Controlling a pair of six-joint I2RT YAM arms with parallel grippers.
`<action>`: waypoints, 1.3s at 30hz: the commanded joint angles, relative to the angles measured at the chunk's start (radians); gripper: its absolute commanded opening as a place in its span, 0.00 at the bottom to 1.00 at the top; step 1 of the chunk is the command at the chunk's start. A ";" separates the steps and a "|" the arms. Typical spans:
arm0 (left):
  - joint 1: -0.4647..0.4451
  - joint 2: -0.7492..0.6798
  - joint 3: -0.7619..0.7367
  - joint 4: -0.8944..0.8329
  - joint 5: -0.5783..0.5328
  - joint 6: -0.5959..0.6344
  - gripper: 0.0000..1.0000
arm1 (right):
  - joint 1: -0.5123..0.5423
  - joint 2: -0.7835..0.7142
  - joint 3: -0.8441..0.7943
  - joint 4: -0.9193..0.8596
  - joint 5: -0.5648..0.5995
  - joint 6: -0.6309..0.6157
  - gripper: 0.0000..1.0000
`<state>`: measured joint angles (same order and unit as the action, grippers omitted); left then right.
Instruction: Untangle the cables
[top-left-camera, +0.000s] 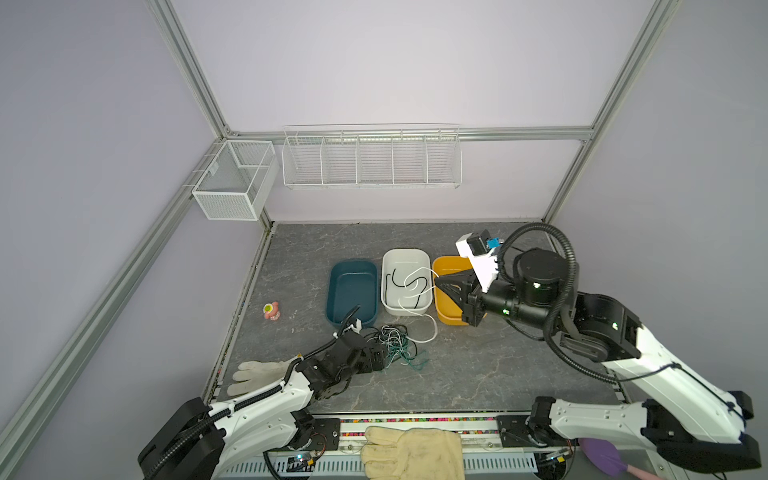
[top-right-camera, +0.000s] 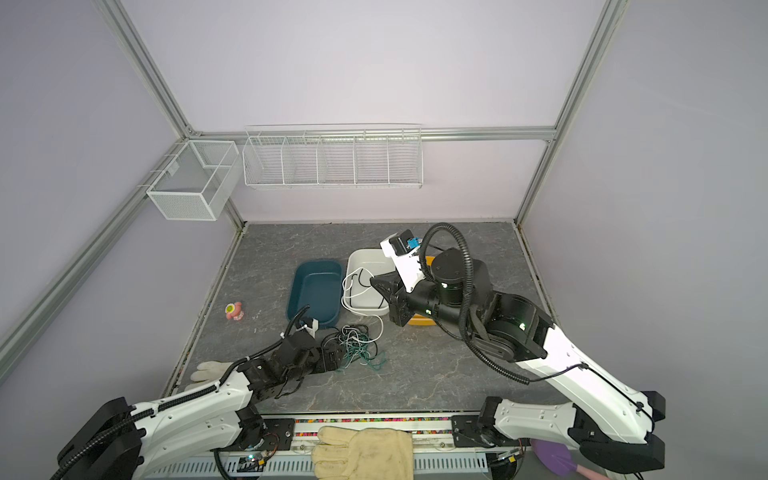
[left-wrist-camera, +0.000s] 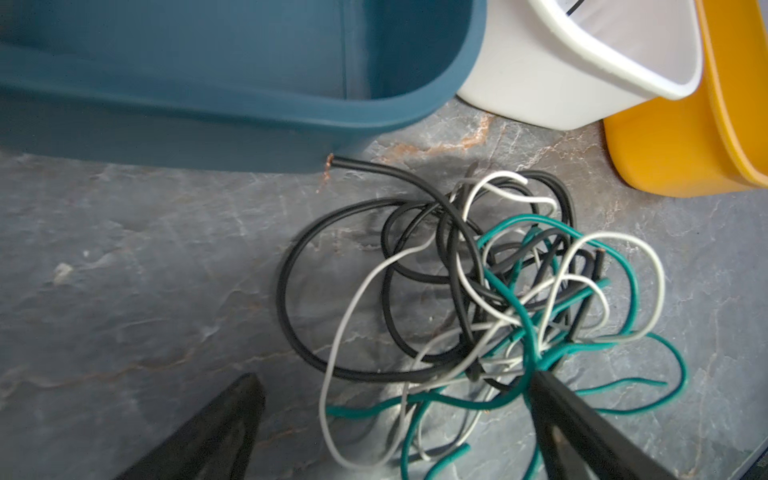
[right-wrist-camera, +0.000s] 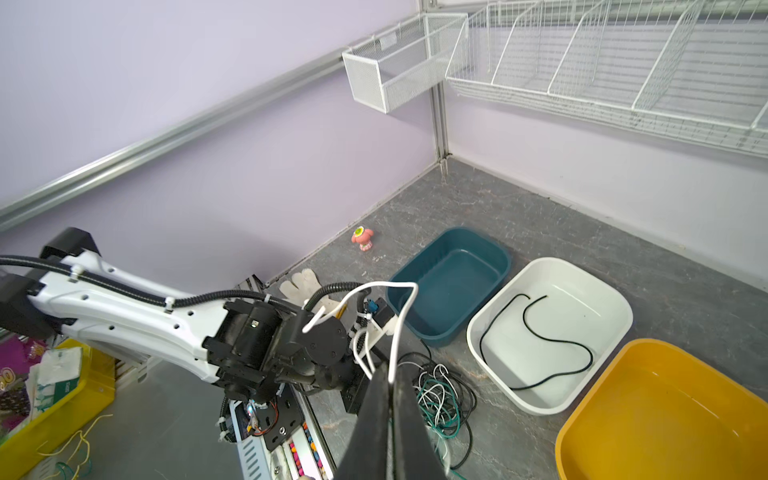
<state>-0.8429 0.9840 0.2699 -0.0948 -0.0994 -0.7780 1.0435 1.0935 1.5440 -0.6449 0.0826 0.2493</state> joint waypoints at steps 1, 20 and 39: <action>-0.004 0.020 -0.024 -0.001 0.001 -0.017 0.99 | 0.006 -0.011 0.062 -0.048 0.014 -0.033 0.07; -0.004 -0.225 0.129 -0.298 -0.088 0.046 1.00 | -0.111 -0.009 0.023 -0.052 -0.005 -0.034 0.07; -0.004 -0.262 0.609 -0.739 -0.388 0.358 0.99 | -0.285 -0.043 -0.116 -0.003 -0.078 0.005 0.07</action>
<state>-0.8429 0.7124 0.8402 -0.7181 -0.3660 -0.5621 0.7723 1.0664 1.4448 -0.6895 0.0311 0.2401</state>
